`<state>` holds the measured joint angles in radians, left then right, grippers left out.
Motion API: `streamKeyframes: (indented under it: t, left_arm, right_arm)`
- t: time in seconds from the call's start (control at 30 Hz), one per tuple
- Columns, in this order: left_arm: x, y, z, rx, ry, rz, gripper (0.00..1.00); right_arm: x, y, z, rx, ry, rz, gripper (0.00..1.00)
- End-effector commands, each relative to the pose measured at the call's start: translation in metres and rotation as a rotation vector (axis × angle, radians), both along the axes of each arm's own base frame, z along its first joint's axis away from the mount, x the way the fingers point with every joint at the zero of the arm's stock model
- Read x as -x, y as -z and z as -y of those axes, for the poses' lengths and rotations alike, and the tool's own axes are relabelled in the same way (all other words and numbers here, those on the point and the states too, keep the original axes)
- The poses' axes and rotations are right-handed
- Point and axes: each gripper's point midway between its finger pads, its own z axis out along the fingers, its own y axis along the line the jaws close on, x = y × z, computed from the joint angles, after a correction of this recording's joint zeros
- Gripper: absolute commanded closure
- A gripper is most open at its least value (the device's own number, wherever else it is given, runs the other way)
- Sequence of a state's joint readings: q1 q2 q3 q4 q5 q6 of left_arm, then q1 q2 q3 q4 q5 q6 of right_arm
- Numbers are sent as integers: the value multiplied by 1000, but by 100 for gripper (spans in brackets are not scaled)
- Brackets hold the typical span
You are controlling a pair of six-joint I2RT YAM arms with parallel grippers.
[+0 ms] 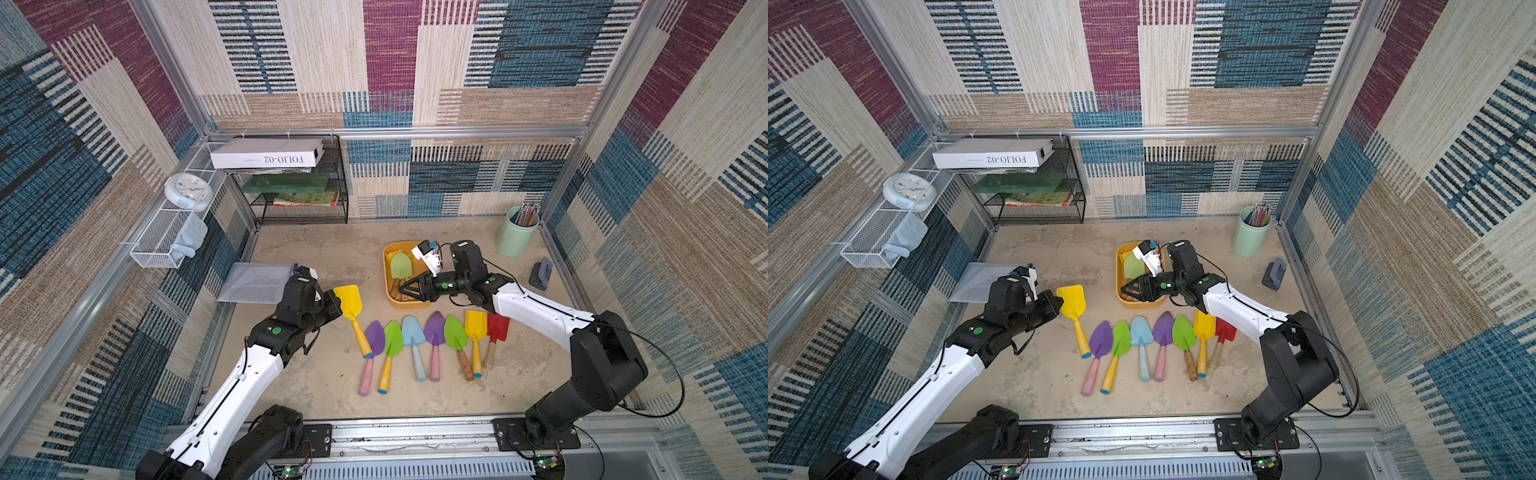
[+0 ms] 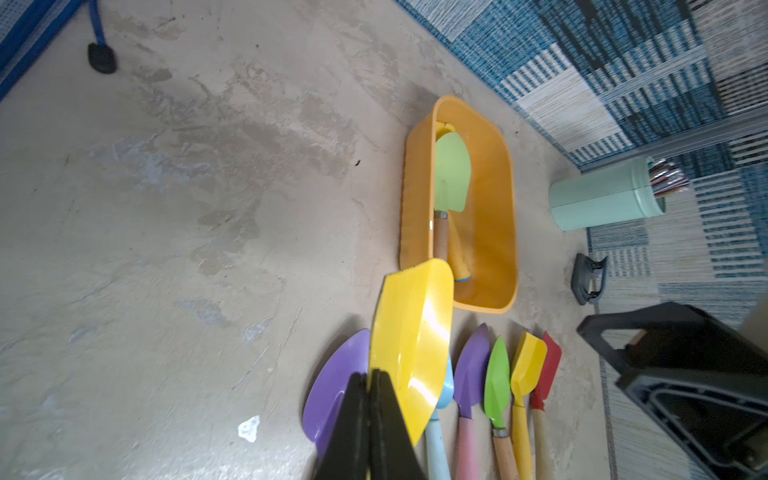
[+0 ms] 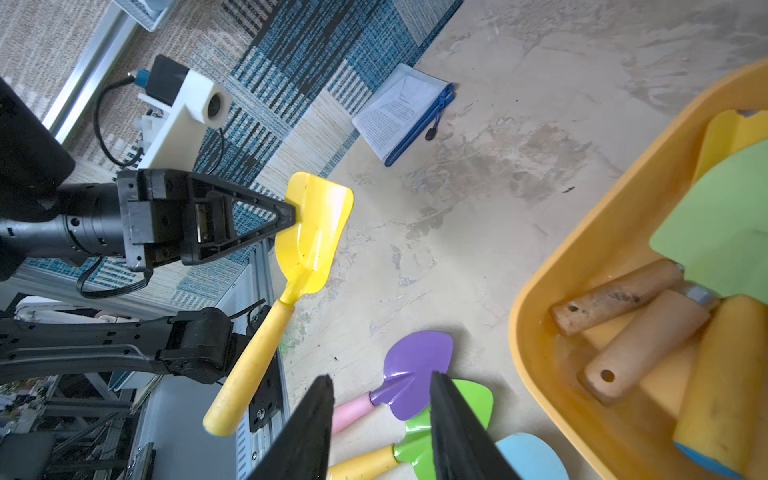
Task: Put the shovel into the storage box
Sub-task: Place the shovel in the storage box.
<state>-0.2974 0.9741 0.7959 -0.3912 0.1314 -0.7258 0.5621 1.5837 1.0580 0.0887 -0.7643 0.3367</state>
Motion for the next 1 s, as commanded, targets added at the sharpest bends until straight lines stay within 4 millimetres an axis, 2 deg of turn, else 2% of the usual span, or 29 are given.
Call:
streamKeyframes:
  t: [0.0,0.17,0.33,0.63,0.77,0.97]
  left_arm:
    - [-14,-27,15,64,47,100,100]
    - [-24,-38,29,131,84,132,100]
    - [-29,-47,40,166,116,159,100]
    - [-34,-50,53,178,147,171,100]
    - [-35,-46,56,178,152,164,100]
    - [-36,-41,59,177,148,163,100]
  right_arm:
    - [7,-12,-10,-61,-61,17,56]
    - [8,-11,-24,-70,-95,10,50]
    - [2,-9,-40,-81,-114,-4,48]
    - [-6,-8,-66,-91,-145,-19,49]
    - [-8,-7,-70,-89,-144,-26,53]
    - [-9,-5,-70,-81,-130,-27,74]
